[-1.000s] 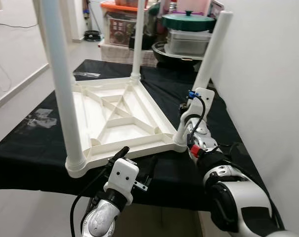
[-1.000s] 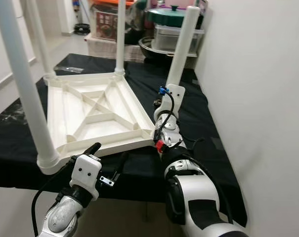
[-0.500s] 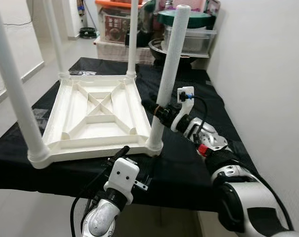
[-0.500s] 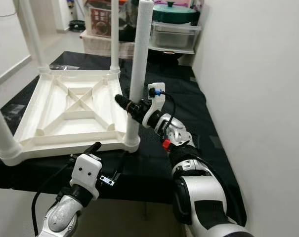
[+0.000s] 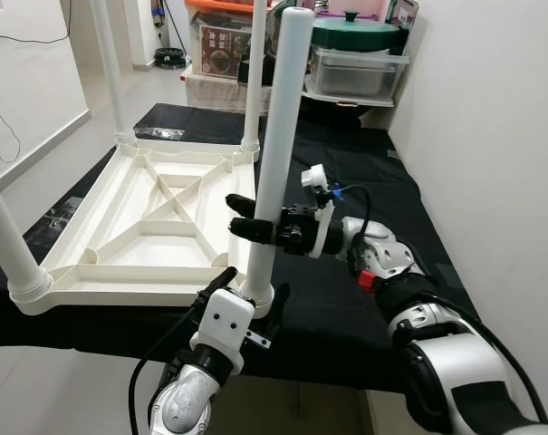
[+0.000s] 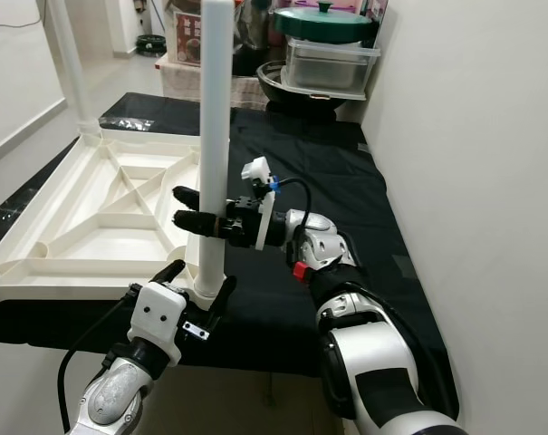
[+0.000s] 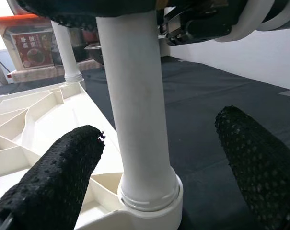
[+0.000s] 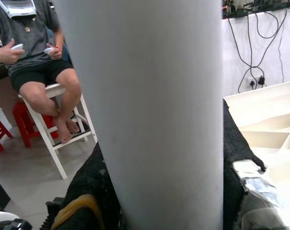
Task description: Building children table
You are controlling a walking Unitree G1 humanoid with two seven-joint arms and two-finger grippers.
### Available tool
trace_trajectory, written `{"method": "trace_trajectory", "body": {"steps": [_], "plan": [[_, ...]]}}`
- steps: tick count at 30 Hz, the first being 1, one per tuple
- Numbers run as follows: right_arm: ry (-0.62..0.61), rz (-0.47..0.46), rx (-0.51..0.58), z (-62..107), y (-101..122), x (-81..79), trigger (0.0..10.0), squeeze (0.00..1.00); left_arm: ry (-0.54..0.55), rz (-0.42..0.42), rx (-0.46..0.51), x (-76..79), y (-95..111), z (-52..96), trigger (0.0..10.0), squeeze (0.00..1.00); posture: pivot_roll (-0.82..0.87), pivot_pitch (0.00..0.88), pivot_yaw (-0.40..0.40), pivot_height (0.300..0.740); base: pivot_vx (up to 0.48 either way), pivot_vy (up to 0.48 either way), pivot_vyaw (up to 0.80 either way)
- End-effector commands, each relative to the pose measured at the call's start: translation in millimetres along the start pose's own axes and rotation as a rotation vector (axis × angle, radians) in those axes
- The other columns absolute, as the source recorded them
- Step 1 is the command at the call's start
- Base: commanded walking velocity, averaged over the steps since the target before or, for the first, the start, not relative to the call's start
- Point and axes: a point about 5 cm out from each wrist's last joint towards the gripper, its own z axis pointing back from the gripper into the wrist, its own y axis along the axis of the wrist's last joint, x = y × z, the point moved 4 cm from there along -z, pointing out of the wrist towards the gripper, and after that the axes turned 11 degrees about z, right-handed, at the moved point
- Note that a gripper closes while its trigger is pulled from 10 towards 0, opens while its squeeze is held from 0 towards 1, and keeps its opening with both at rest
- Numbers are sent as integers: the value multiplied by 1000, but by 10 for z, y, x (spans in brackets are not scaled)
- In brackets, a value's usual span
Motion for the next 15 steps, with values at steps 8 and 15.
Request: {"method": "trace_trajectory", "body": {"steps": [8,15], "plan": [[-425,13,-81,128,-109,396,0,0,-2,3,-22,9,-52,4,10000,0,83,30,-121,740,0,0,0],[-1519,-32,-280,1198,-353,916,0,0,-5,-2,-25,10,-62,1,10000,0,85,27,-125,740,0,0,0]]}}
